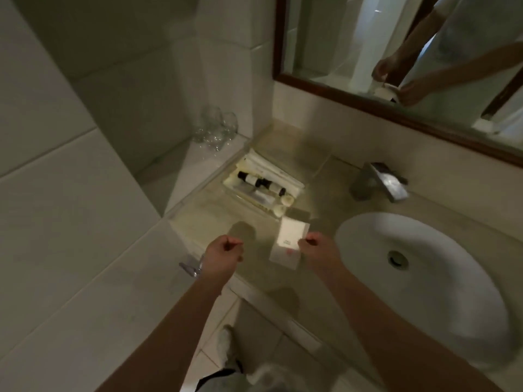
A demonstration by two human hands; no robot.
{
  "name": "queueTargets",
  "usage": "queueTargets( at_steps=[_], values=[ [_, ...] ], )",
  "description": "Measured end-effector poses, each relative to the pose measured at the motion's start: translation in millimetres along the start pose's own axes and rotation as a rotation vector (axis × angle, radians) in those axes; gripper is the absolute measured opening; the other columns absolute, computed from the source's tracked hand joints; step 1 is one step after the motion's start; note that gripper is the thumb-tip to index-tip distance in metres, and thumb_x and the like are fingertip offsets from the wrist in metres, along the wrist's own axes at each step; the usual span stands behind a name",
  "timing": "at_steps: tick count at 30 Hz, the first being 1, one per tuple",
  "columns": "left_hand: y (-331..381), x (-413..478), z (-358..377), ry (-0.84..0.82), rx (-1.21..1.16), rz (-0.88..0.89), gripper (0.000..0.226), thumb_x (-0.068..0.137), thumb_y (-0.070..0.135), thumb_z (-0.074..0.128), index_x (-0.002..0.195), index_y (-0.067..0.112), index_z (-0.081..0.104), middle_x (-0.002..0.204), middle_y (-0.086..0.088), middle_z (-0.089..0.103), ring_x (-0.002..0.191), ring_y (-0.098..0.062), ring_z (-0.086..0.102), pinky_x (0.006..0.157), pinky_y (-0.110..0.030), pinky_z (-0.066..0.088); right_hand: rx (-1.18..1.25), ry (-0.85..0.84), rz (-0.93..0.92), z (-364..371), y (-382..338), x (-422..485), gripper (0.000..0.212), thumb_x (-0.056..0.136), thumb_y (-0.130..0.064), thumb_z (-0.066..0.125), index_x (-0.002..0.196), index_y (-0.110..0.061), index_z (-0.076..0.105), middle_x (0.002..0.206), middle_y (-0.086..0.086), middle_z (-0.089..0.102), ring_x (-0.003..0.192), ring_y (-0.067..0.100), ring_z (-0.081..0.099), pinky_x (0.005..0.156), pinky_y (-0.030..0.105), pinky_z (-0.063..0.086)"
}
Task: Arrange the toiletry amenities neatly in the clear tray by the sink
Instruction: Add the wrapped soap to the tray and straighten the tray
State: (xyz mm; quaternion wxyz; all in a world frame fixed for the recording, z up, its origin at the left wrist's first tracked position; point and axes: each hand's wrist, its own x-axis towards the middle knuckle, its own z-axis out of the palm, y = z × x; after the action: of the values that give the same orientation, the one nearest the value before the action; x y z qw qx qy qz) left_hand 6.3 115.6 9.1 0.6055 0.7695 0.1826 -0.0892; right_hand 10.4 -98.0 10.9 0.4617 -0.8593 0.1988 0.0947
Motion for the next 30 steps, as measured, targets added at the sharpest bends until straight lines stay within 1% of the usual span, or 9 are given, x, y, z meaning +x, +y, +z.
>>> queueTargets(
  at_steps=[4,7,11,15,18,21,23,27,30],
  values=[
    [11,59,-46,-0.033,0.05,0.005,0.016,0.086,0.005,0.058,0.077,0.017,0.061,0.071,-0.003,0.062,0.062,-0.018,0.059,0.053,-0.024,0.042,-0.02,0.031,0.019,17,-54,50,0.019,0.093,-0.02,0.047,0.085,-0.023,0.064,0.074,-0.008,0.067,0.069,0.012,0.063,0.055,0.026,0.045],
    [13,86,-64,-0.062,0.107,0.013,0.014,0.086,0.006,0.058,0.08,0.018,0.062,0.076,-0.005,0.064,0.062,-0.016,0.06,0.053,-0.02,0.043,-0.063,0.068,-0.006,22,-78,75,0.019,0.097,-0.02,0.045,0.094,-0.023,0.063,0.078,-0.006,0.065,0.076,0.016,0.065,0.065,0.031,0.052],
    [12,110,-69,-0.116,0.12,0.002,0.015,0.087,0.004,0.057,0.082,0.018,0.063,0.076,-0.004,0.065,0.061,-0.014,0.06,0.047,-0.012,0.041,-0.263,0.097,-0.04,26,-95,108,0.027,0.097,-0.015,0.046,0.112,-0.016,0.068,0.102,0.005,0.07,0.089,0.023,0.067,0.076,0.034,0.054],
    [12,126,-71,-0.098,0.13,-0.019,0.015,0.086,0.003,0.057,0.083,0.016,0.063,0.076,-0.005,0.065,0.06,-0.015,0.059,0.044,-0.01,0.039,-0.492,0.024,-0.119,36,-104,133,0.033,0.097,-0.016,0.04,0.107,-0.021,0.071,0.101,0.005,0.073,0.093,0.026,0.067,0.082,0.034,0.054],
    [13,134,-75,-0.104,0.157,-0.043,0.012,0.087,0.007,0.058,0.084,0.017,0.063,0.078,-0.005,0.065,0.067,-0.019,0.061,0.051,-0.018,0.042,-0.647,0.034,-0.199,44,-105,143,0.035,0.094,-0.016,0.041,0.111,-0.026,0.071,0.103,0.005,0.071,0.097,0.028,0.064,0.088,0.036,0.051],
    [17,149,-81,-0.048,0.201,-0.064,0.01,0.087,0.018,0.06,0.08,0.025,0.061,0.081,-0.005,0.067,0.077,-0.025,0.065,0.062,-0.031,0.044,-0.577,0.117,-0.194,46,-97,147,0.031,0.089,-0.018,0.052,0.115,-0.024,0.068,0.116,0.007,0.066,0.108,0.027,0.059,0.089,0.034,0.046],
    [24,158,-79,-0.021,0.235,-0.062,0.003,0.087,0.023,0.06,0.087,0.022,0.063,0.086,-0.006,0.068,0.077,-0.021,0.064,0.062,-0.03,0.044,-0.451,0.168,-0.186,42,-90,143,0.026,0.088,-0.022,0.057,0.111,-0.021,0.068,0.112,0.006,0.065,0.103,0.024,0.059,0.085,0.033,0.047],
    [38,170,-55,-0.044,0.252,-0.074,0.019,0.082,0.017,0.059,0.099,0.026,0.061,0.099,-0.002,0.067,0.085,-0.019,0.064,0.072,-0.036,0.055,-0.383,0.186,-0.101,37,-62,120,0.034,0.085,-0.034,0.066,0.116,-0.025,0.059,0.114,0.001,0.055,0.106,0.021,0.052,0.088,0.036,0.048],
    [49,177,-37,-0.008,0.282,-0.07,0.023,0.083,0.018,0.058,0.105,0.025,0.057,0.098,0.004,0.062,0.082,-0.012,0.058,0.062,-0.025,0.047,-0.39,0.158,-0.036,41,-42,121,0.046,0.083,-0.036,0.069,0.124,-0.025,0.052,0.119,0.003,0.05,0.112,0.023,0.047,0.094,0.035,0.044]
  ],
)
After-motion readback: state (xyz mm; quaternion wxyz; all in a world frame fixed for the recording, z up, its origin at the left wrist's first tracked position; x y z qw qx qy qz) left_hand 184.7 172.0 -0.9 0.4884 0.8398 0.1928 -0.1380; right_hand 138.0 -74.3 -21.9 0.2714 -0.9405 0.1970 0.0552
